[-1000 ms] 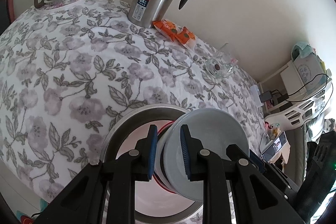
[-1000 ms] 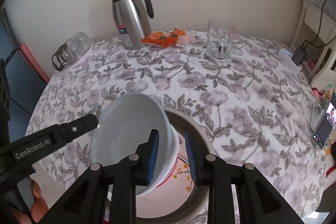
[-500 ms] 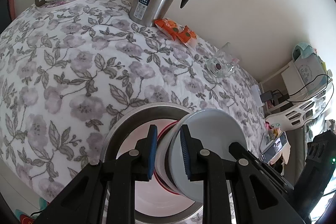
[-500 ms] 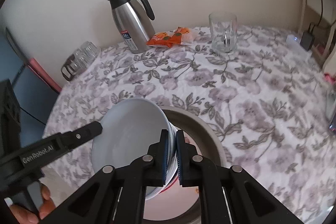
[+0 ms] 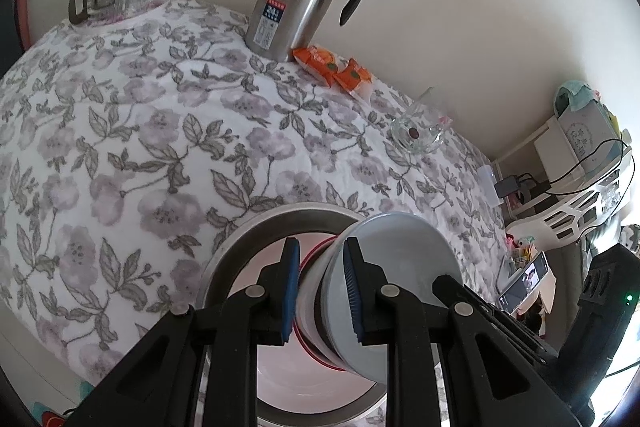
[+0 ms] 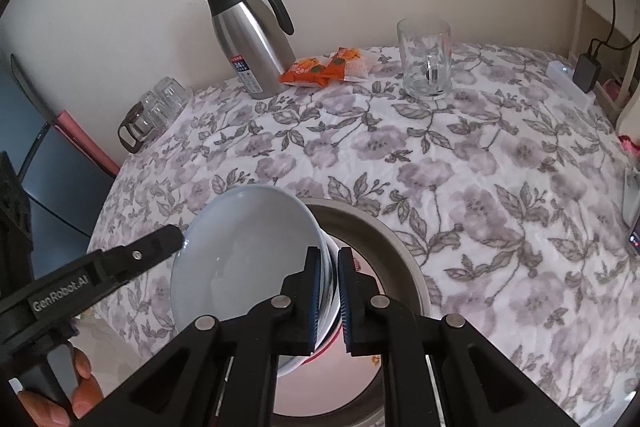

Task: Organize plates and bowls
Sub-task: 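Open the right tool and raise both tools away from the stack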

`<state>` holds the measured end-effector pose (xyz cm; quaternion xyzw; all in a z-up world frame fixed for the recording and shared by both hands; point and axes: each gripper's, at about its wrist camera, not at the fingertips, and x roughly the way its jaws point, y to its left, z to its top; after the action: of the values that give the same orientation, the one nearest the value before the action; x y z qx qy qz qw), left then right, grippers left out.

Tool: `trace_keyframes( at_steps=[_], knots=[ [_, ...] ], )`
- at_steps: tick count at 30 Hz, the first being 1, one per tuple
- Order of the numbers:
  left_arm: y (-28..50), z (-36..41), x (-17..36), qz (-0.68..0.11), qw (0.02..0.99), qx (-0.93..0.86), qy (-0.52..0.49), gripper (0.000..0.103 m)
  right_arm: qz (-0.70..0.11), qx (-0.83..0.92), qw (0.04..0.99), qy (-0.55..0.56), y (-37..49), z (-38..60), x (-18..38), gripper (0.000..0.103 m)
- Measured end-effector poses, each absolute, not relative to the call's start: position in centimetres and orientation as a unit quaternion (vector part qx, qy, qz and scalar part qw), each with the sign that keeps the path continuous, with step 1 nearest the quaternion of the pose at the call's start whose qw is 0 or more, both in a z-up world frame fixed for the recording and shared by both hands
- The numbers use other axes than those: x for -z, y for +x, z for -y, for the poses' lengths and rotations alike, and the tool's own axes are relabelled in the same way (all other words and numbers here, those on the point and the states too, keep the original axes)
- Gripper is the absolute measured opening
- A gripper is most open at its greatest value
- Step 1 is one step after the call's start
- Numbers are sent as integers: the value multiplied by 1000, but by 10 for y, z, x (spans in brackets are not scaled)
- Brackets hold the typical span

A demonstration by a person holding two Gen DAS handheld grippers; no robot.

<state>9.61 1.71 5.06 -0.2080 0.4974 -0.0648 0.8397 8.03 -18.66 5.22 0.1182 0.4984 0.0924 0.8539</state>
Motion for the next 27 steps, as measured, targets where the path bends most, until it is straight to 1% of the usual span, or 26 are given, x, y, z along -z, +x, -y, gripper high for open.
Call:
trace_keyframes(
  at_steps=[2,3,6,9,10,11,12,15,19,21,23,24,25,27],
  knots=[
    [93,-18,-53,-494,844,58,-201,24,-496,-91,856,113,78,187,-55,11],
    [92,-19,-53,-493,845,55,-199,25,-495,-89,857,110,77,188,-56,14],
    [85,-20,-55,-486,852,47,-192,41,-489,-81,863,103,72,190,-61,20],
    [76,-21,-58,-478,860,32,-179,51,-482,-80,867,102,65,193,-65,23],
    [73,-22,-59,-474,862,27,-175,53,-479,-80,868,100,61,194,-67,26],
    [68,-22,-60,-471,865,22,-170,57,-477,-80,870,98,59,194,-68,27],
    [64,-22,-60,-469,867,19,-167,63,-475,-79,871,95,56,194,-69,30],
    [53,-21,-57,-466,871,13,-158,75,-469,-76,875,91,45,196,-71,37],
    [36,-17,-45,-474,867,11,-152,79,-467,-73,877,82,31,201,-68,44],
    [29,-15,-39,-480,864,15,-155,85,-470,-70,876,81,25,204,-64,45],
    [24,-11,-37,-481,864,17,-151,89,-475,-68,874,79,19,208,-58,50],
    [21,-9,-36,-481,864,19,-149,89,-477,-67,873,79,17,208,-56,56],
    [19,-6,-35,-481,864,21,-146,89,-482,-66,870,77,15,210,-52,58],
    [14,-1,-32,-483,864,25,-142,91,-487,-62,868,74,11,212,-47,60]
  ],
)
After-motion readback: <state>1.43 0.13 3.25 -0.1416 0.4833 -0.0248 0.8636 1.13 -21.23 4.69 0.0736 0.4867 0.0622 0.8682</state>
